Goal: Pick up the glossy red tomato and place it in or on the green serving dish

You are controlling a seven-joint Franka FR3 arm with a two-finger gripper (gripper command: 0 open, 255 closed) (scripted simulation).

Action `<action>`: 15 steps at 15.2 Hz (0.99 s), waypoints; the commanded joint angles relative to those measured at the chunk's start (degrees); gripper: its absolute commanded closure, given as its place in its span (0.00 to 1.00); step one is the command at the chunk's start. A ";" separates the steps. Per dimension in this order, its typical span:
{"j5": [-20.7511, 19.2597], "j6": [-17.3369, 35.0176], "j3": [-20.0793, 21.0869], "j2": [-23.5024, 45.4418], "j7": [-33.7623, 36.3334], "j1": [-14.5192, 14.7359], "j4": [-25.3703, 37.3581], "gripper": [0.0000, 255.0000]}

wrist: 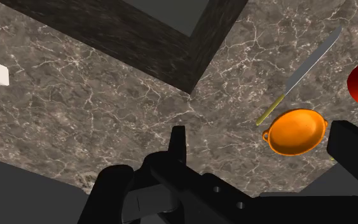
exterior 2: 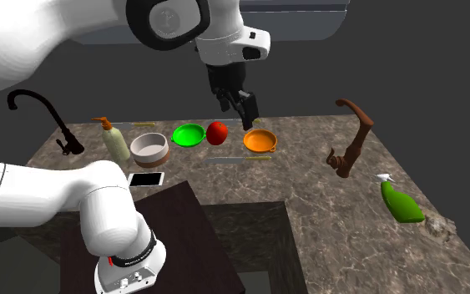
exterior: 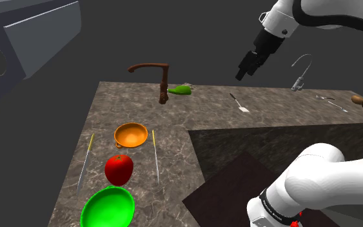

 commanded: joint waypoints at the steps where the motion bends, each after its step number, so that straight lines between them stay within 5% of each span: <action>1: 0.00 0.00 0.00 0.00 0.00 0.00 0.00 0.00; 15: 6.08 8.44 11.85 20.93 12.96 4.84 3.77 0.00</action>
